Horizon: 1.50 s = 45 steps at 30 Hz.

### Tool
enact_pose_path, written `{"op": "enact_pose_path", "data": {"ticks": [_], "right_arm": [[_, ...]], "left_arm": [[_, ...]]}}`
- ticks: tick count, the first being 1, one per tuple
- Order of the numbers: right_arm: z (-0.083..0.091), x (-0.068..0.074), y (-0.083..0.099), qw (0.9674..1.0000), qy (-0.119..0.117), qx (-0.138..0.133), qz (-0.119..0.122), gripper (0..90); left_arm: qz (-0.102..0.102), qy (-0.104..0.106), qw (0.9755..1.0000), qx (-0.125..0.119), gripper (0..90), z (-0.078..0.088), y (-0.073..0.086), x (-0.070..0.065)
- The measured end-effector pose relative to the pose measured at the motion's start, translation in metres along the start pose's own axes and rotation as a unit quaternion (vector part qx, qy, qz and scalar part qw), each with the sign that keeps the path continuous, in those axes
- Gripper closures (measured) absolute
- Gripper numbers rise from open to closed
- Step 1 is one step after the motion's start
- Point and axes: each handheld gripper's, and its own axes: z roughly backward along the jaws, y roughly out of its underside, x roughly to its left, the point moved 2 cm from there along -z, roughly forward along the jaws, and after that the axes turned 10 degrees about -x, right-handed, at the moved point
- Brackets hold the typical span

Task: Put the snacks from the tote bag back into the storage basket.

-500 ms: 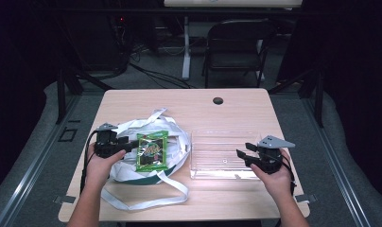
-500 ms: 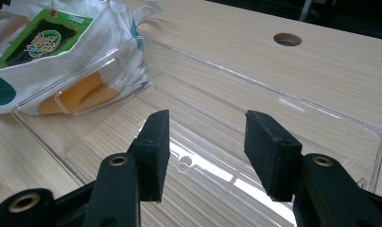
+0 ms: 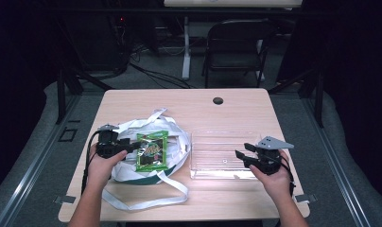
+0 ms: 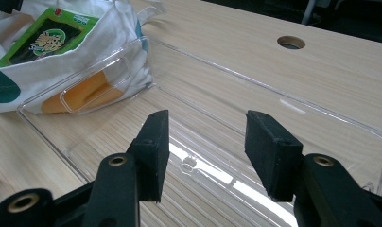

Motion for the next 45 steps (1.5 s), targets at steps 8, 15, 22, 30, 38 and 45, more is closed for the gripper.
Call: {"op": "enact_pose_path", "data": {"ticks": [8,15,22,30,38,45], "right_arm": [[0.000,0.001,0.000,1.0000,0.000,-0.003,-0.001,50.0],[0.001,0.003,0.001,1.0000,-0.002,0.001,0.005,49.8],[0.004,0.003,0.002,1.0000,0.001,-0.001,0.006,49.5],[0.005,0.006,0.004,0.9999,0.003,-0.002,0.010,49.2],[0.006,0.006,0.004,0.9999,0.003,-0.001,0.010,49.1],[0.007,0.007,0.004,0.9999,0.002,0.000,0.011,48.9]], "left_arm": [[0.025,0.008,0.9995,0.018,38.3,-0.010,0.005,-0.001],[0.042,0.012,0.9986,0.029,37.3,-0.019,0.007,-0.002],[0.082,0.024,0.9960,0.026,33.0,-0.026,0.008,0.002],[0.086,0.022,0.9954,0.037,32.6,-0.032,0.009,0.005],[0.096,0.036,0.9933,0.053,32.4,-0.038,0.012,0.004],[0.107,0.054,0.9907,0.064,31.4,-0.045,0.013,0.001]]}}
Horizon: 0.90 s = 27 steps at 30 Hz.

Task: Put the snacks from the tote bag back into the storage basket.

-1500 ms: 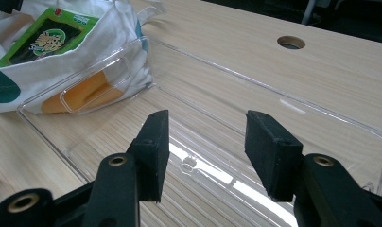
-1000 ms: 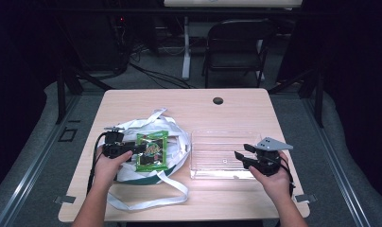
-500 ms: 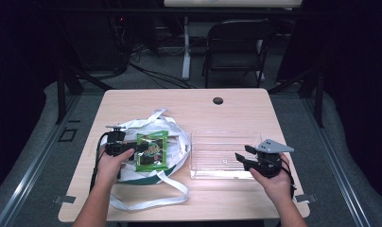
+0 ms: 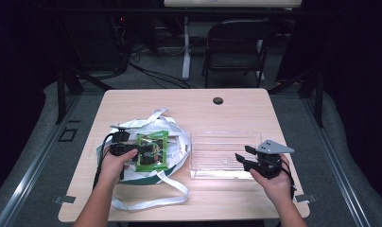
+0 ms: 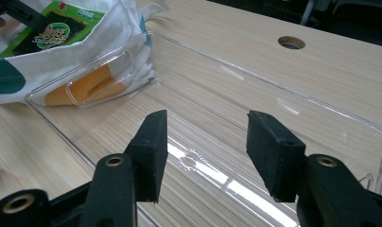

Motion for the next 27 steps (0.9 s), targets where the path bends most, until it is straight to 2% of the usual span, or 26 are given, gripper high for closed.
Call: {"op": "enact_pose_path", "data": {"ticks": [3,11,22,24,27], "right_arm": [[0.000,0.001,0.000,1.0000,0.000,-0.001,0.003,48.9],[0.001,0.000,0.001,1.0000,0.001,-0.002,0.000,49.0],[0.002,0.000,0.002,1.0000,0.003,-0.004,-0.002,48.6],[0.002,0.000,0.002,1.0000,0.002,-0.003,-0.001,48.6],[0.002,0.000,0.002,1.0000,0.002,-0.002,0.001,48.6]], "left_arm": [[0.007,0.006,0.9999,0.008,30.4,-0.003,0.001,0.001],[0.007,0.014,0.9994,0.032,30.7,-0.013,0.003,0.002],[0.002,0.018,0.9990,0.041,38.5,-0.013,0.004,-0.001],[-0.006,0.021,0.9989,0.043,42.5,-0.011,0.004,0.000],[-0.004,0.025,0.9990,0.038,46.5,-0.009,0.004,0.000]]}}
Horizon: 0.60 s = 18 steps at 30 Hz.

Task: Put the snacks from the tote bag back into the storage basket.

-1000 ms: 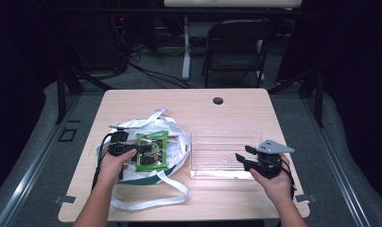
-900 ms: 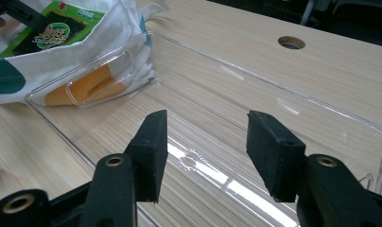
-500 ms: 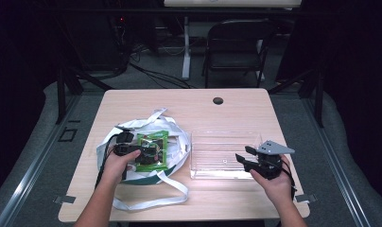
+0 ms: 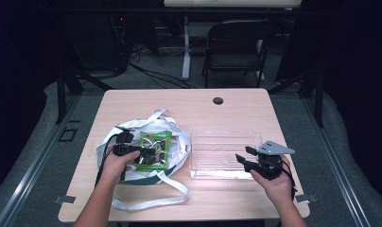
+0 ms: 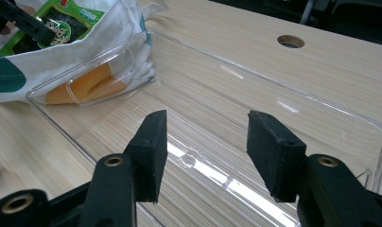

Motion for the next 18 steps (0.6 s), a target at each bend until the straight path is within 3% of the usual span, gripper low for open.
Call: {"op": "enact_pose_path", "data": {"ticks": [14,18], "right_arm": [[-0.001,-0.001,0.002,1.0000,0.000,0.002,-0.003,48.2],[-0.002,-0.002,0.002,1.0000,0.000,0.002,-0.005,48.2]], "left_arm": [[-0.013,0.035,0.9992,-0.015,63.3,0.012,-0.003,-0.003],[-0.009,0.059,0.9980,-0.021,68.1,0.018,-0.004,-0.003]]}}
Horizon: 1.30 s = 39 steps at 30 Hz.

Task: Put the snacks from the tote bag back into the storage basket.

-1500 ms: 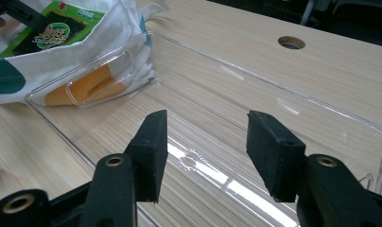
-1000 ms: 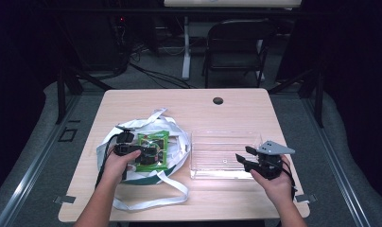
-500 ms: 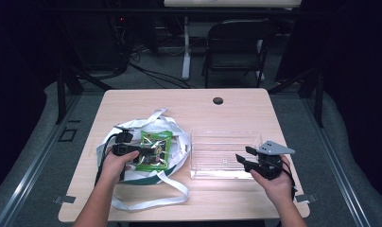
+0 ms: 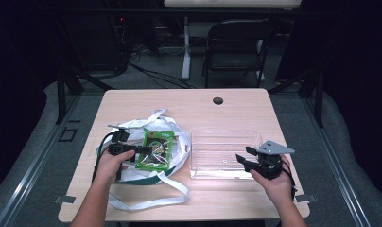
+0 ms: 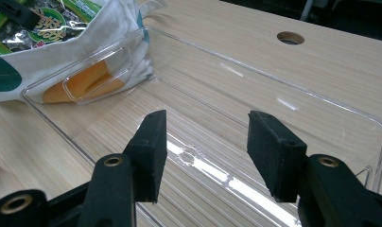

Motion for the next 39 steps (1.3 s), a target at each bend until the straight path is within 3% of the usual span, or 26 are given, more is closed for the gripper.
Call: {"op": "enact_pose_path", "data": {"ticks": [7,26,39], "right_arm": [[-0.001,0.001,0.000,1.0000,0.000,0.004,0.002,48.2],[-0.002,0.000,0.000,1.0000,-0.001,0.003,0.002,48.3],[-0.003,-0.001,-0.001,1.0000,0.000,-0.001,0.000,48.2]], "left_arm": [[-0.003,0.011,0.9999,0.004,71.2,0.005,-0.001,0.001],[-0.017,0.010,0.9992,0.034,71.6,0.015,0.000,0.002],[-0.038,0.010,0.9991,0.014,72.1,0.024,-0.004,-0.001]]}}
